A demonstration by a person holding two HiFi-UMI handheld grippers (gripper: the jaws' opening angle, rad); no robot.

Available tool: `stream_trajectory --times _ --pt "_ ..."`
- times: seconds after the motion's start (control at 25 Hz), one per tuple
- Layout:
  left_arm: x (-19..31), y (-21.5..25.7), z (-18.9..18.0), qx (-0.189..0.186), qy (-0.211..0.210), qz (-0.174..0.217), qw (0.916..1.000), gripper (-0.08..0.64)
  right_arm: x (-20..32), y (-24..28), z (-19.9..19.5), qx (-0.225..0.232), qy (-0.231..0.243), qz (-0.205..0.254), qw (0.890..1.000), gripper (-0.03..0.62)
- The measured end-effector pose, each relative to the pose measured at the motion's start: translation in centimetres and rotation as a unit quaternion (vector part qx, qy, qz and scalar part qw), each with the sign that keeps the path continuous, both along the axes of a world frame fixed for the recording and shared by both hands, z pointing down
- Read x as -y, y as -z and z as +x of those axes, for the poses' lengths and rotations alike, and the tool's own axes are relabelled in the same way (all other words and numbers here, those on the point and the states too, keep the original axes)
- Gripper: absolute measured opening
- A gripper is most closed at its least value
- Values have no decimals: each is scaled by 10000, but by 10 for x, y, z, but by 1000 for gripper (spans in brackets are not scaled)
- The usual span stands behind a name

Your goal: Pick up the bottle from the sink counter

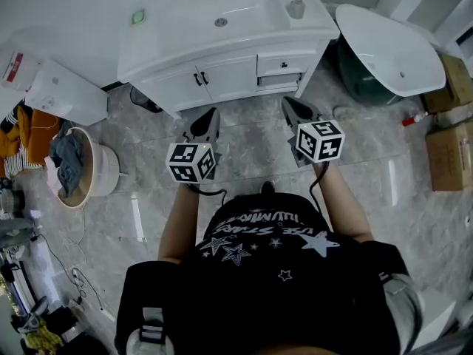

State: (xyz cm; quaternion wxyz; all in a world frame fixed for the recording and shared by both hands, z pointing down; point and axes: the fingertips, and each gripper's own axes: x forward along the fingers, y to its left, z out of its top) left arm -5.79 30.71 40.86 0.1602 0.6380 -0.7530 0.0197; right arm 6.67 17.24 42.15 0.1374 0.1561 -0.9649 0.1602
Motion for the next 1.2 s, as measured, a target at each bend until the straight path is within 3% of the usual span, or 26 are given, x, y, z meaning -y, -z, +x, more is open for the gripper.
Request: stream_trajectory --times 0.56,0.96,1.2 --pt "47 -12 15 -28 225 38 9997 8 58 -20 30 179 -76 -181 9996 6" --pt "126 -23 -5 -81 -130 3 9999 8 119 -27 18 187 -405 -186 9988 6" --pt "199 -32 -36 -147 -494 42 9987 8 176 -36 3 77 -764 -154 9969 6"
